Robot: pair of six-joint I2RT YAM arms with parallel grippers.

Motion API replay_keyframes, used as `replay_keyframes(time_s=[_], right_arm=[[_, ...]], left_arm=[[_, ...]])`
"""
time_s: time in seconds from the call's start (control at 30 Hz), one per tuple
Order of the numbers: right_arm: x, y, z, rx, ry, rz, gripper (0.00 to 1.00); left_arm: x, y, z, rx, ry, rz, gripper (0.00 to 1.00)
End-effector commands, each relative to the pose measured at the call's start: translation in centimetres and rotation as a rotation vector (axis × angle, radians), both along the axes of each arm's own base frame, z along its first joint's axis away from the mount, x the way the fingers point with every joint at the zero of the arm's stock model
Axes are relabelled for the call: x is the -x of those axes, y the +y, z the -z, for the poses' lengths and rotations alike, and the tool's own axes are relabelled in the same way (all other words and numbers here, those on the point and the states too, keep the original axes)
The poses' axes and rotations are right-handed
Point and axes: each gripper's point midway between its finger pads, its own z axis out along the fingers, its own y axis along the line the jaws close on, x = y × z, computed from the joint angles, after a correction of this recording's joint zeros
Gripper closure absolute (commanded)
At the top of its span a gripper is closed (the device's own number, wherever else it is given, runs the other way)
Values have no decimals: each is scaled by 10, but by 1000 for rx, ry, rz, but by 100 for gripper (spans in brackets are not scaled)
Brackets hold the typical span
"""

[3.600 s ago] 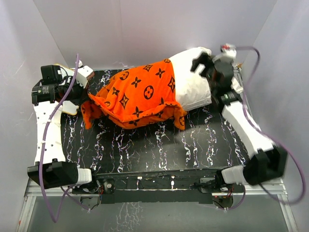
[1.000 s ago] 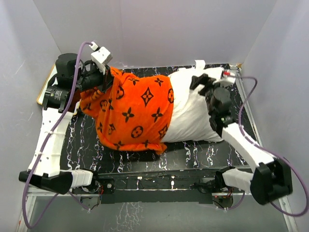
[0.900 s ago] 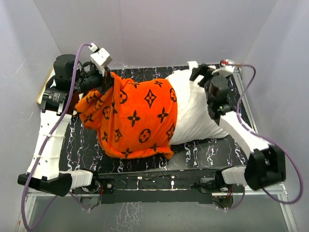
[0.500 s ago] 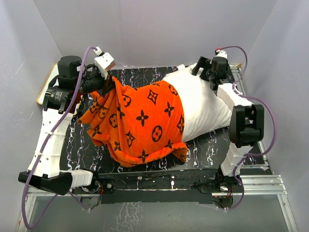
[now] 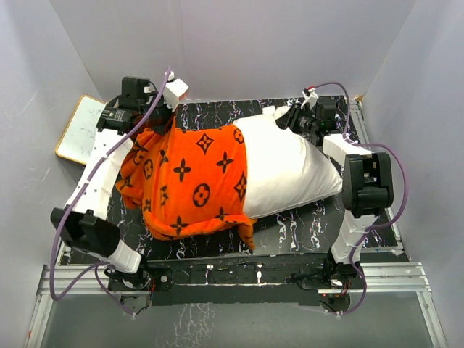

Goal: Remove the pillowcase from the pillow
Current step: Remove the pillow from the pillowcase.

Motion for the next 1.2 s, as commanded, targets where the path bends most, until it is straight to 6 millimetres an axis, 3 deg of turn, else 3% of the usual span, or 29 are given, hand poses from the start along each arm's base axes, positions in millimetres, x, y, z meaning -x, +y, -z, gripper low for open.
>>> replay_keyframes(time_s=[0.0,0.07,0.17,0.2,0.3,0.37,0.47,0.53,0.67,0.8,0.97,1.13,1.17], right_arm=[[41,52,-23,-149,48,-230,91],[26,41,-44,-162,-11,-145,92],[8,21,-97,-106,-261,3,92],[10,13,-129,-92,-393,56,92],[25,-17,-200,-76,-744,231,92],[35,-33,-232,-56,-889,320,92],[40,-50,-245,-2,-941,417,92],[45,-66,-242,23,-933,500,91],[59,-105,-199,79,-809,704,92],[88,-148,-150,93,-665,929,92],[126,-174,-97,131,-543,1041,91],[158,-197,-51,89,-393,1143,92],[165,-202,-34,88,-345,1165,92]], left_arm=[[-35,-3,-51,11,-198,-20,100],[-43,-5,-67,16,-224,-23,100],[-56,-2,-106,0,-328,-32,100],[-59,1,-130,-3,-389,-43,100],[-67,9,-171,-38,-518,-74,100],[-70,16,-186,-53,-574,-106,100],[-59,25,-179,-84,-562,-129,100],[-46,36,-163,-132,-543,-144,100],[-22,66,-110,-264,-487,-187,100],[8,111,-63,-342,-399,-259,100],[41,165,-23,-364,-292,-348,100],[71,203,1,-439,-259,-398,100],[75,210,6,-452,-250,-407,100]])
